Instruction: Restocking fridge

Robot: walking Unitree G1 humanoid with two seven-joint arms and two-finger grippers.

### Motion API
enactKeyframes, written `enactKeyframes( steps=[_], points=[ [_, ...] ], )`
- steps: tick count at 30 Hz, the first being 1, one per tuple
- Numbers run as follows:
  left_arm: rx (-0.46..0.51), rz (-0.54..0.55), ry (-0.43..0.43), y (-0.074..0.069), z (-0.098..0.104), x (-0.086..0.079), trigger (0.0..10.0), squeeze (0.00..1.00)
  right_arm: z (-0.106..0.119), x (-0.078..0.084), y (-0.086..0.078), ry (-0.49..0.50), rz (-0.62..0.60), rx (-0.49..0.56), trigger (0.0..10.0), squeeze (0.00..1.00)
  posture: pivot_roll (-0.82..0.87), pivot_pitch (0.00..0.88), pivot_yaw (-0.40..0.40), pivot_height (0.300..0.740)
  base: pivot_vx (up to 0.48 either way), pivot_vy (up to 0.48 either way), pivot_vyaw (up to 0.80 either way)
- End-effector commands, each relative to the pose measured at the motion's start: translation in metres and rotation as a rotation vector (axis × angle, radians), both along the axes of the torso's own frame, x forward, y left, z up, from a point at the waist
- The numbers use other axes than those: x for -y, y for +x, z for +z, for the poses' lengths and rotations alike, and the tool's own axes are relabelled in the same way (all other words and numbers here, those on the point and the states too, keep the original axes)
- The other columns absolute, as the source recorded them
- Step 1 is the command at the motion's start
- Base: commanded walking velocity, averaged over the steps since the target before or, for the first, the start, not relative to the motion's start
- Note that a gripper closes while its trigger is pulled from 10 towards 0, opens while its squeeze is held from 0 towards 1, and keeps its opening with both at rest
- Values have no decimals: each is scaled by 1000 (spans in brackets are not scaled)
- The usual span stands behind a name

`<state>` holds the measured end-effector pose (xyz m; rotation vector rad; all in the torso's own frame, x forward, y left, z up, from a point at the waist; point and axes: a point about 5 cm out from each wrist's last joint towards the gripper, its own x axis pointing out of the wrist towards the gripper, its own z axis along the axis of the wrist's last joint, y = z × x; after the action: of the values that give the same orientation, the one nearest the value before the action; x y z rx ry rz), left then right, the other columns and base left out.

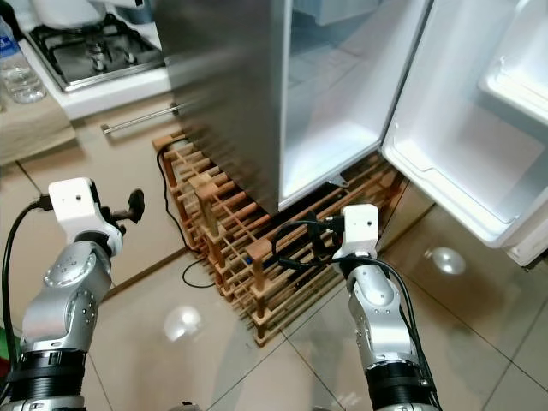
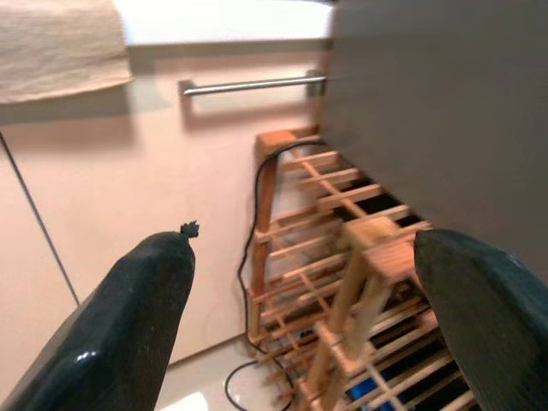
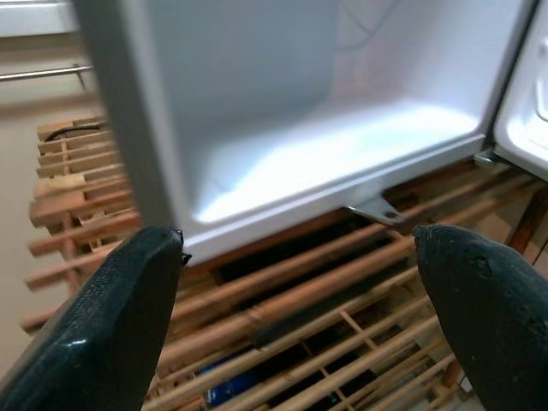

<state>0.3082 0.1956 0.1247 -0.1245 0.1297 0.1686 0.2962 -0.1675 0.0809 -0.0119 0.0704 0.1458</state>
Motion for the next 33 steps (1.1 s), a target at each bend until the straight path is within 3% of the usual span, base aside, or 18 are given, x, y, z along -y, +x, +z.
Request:
enactKeyframes(
  steps=[1,11,22,28,33],
  points=[
    [-12,-38,3,6,-1,14,10000,0,0,12,-5,-9,-42,8,10000,0,-74,0,55,740,0,-480,406],
    [-1,-55,-7,8,1,23,10000,0,-2,23,-11,-44,-74,0,10000,0,-105,0,66,740,0,-480,408],
    [5,107,-39,18,0,7,10000,0,0,33,-12,-103,-81,-10,10000,8,-119,0,66,740,205,-387,0],
    [-5,97,-30,19,-4,8,10000,0,-6,31,-21,-93,-56,-23,10000,0,-120,0,65,740,0,0,163],
    [23,81,-38,20,-2,10,10000,0,-7,19,-22,-90,-21,-20,10000,16,-121,0,64,740,0,0,630]
  ],
)
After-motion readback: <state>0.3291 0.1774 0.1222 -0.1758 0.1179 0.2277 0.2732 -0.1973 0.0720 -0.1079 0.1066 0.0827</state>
